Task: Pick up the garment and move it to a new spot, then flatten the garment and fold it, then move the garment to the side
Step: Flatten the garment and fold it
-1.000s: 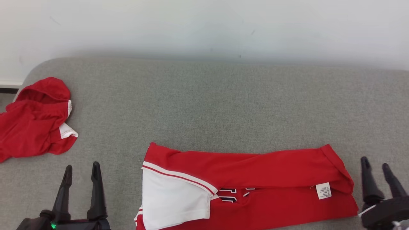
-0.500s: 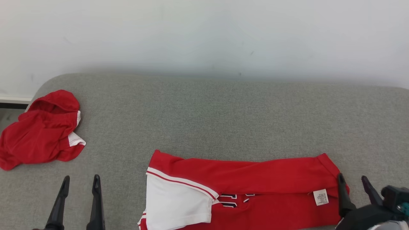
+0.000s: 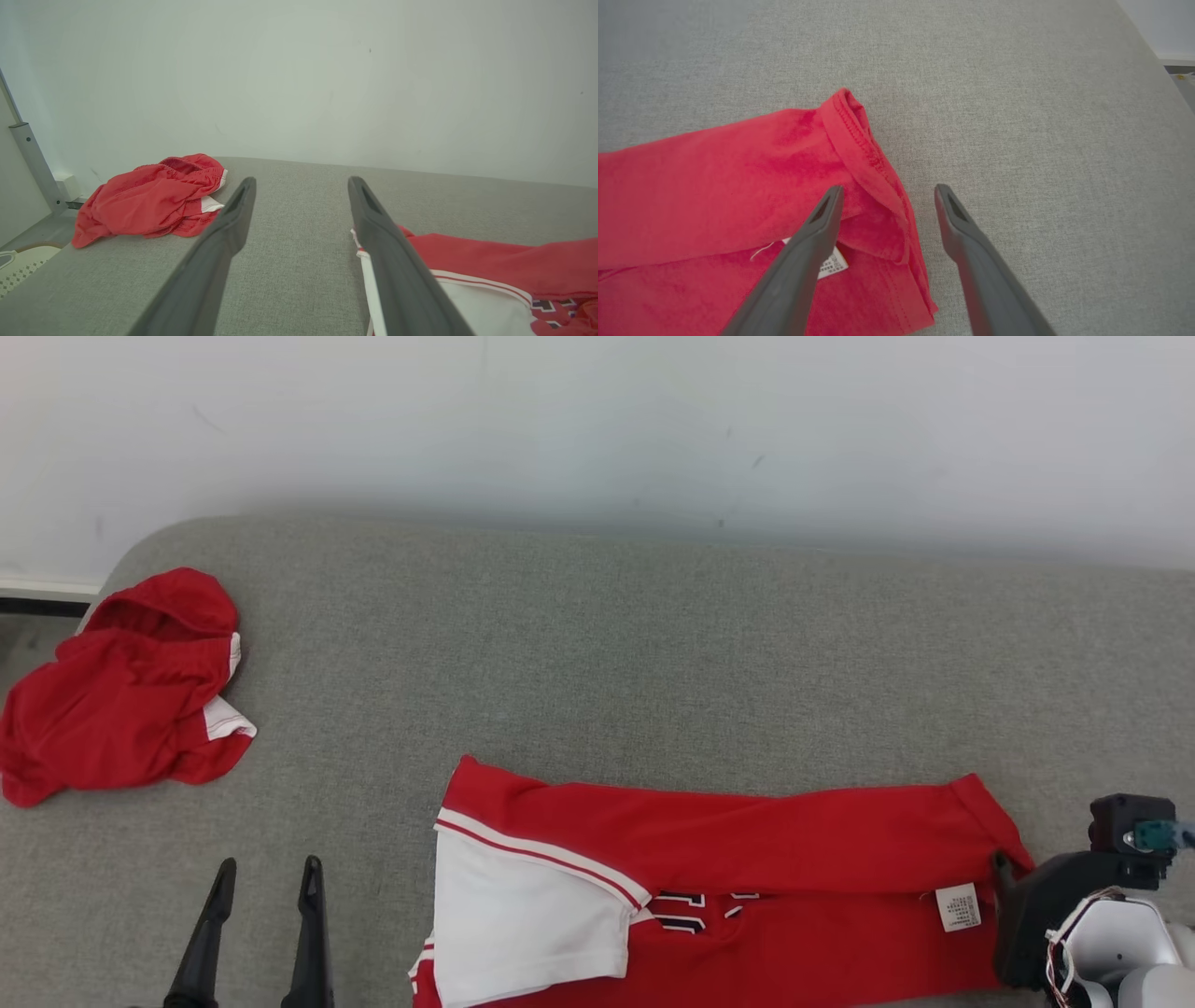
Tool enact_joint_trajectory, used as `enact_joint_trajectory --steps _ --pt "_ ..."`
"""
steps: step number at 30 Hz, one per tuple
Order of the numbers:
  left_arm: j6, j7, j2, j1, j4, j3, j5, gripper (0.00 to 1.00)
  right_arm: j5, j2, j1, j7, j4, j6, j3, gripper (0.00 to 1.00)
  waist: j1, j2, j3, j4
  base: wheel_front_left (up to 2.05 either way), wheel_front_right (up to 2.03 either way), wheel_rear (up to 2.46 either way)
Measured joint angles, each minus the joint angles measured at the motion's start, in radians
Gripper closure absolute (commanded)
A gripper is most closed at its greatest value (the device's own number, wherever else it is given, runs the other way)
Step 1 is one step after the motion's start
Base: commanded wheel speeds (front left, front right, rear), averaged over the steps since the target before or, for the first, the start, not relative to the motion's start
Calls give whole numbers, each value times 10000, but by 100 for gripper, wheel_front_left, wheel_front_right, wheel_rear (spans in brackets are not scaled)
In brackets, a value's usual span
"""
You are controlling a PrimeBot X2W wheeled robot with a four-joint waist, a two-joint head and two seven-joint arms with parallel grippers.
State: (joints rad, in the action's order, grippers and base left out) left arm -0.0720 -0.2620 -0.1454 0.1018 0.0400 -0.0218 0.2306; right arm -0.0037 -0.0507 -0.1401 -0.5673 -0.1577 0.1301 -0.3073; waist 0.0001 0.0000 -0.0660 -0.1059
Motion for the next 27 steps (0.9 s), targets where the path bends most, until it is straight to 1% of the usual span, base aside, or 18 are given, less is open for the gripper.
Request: enact_joint_trajectory --steps 2,7,15,20,21,22,25,27 --pt "-27 13 23 -87 4 -73 2 0 -196 12 -120 -426 109 0 -44 0 0 0 -111 -42 0 0 0" --pt "-29 40 63 -265 -19 -182 48 0 -268 -4 -454 -1089 88 0 -176 0 0 0 -472 -151 0 0 0" --pt "-84 56 67 -690 -81 -433 69 0 -560 -157 -1067 -1801 -650 0 -500 0 0 0 -1219 -414 0 0 0" --pt "-84 56 58 -855 -203 -454 92 0 -27 -217 -1234 -2134 -855 -27 -182 0 0 -1 -1484 -561 0 0 0" --pt "-84 54 56 -855 -221 -451 104 0 102 -253 -1235 -2180 -865 -46 -125 5 -1 -1 -1502 -580 0 0 0" --pt "-82 54 52 -855 -234 -451 105 0 186 -265 -1229 -2186 -861 -52 -69 100 0 -1 -1503 -584 0 0 0" --pt "-69 54 48 -856 -270 -449 136 0 453 -211 -1201 -2222 -805 -42 105 100 0 -1 -1449 -546 0 0 0" --pt "-67 54 36 -855 -284 -464 150 0 481 -176 -1135 -2100 -702 -38 -6 100 0 0 -1400 -491 0 0 0"
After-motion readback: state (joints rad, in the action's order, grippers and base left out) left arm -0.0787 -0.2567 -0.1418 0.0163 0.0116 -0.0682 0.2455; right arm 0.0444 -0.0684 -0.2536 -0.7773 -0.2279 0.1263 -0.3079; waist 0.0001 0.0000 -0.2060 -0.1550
